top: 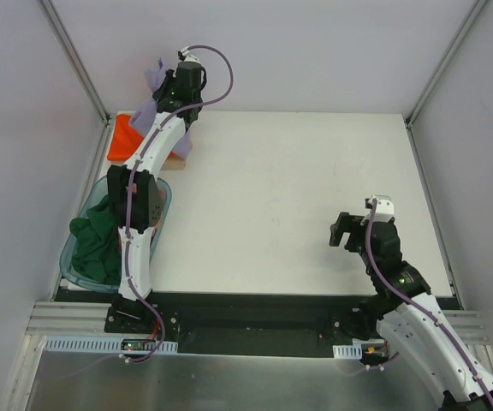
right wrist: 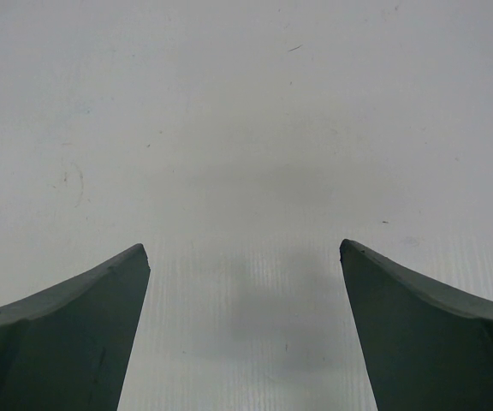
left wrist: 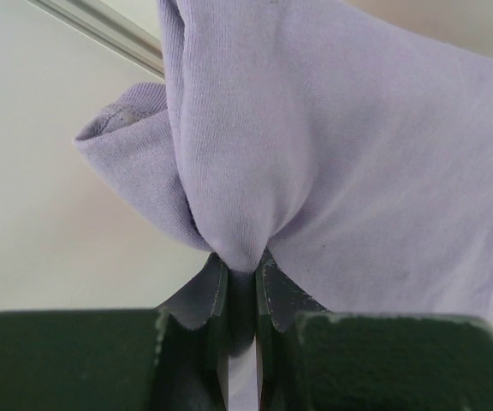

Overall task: Fold and stack the t-shirts
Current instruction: Put the neatly folded tshirt into the corner of the board with the left arm

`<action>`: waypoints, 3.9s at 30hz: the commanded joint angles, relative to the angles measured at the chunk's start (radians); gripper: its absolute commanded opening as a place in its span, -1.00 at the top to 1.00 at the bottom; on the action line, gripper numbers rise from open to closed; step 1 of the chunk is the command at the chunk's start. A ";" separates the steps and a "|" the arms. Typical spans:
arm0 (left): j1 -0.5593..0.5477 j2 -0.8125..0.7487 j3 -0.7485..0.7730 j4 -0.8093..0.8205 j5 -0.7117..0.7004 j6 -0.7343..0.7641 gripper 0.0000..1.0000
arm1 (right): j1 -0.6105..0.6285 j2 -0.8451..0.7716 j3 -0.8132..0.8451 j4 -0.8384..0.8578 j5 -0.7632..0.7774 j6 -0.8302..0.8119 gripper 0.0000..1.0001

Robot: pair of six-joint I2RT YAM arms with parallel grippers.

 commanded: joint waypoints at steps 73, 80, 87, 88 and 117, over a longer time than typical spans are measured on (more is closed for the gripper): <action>0.340 0.100 0.001 0.138 0.317 -0.085 -0.98 | -0.003 0.113 0.040 0.012 0.056 -0.025 -0.92; 0.326 -0.012 -0.040 -0.010 0.489 -0.233 -0.98 | -0.003 0.116 0.037 0.015 0.042 -0.021 -0.92; 0.299 -0.190 -0.261 -0.098 0.705 -0.428 -0.98 | -0.003 0.096 0.028 0.012 0.025 -0.022 -0.92; 0.299 -0.216 -0.288 -0.102 0.789 -0.456 -0.98 | -0.003 0.095 0.026 0.011 0.024 -0.022 -0.92; 0.294 -0.017 -0.387 -0.141 1.155 -0.718 -0.98 | -0.003 0.058 0.023 -0.028 0.039 -0.028 -0.92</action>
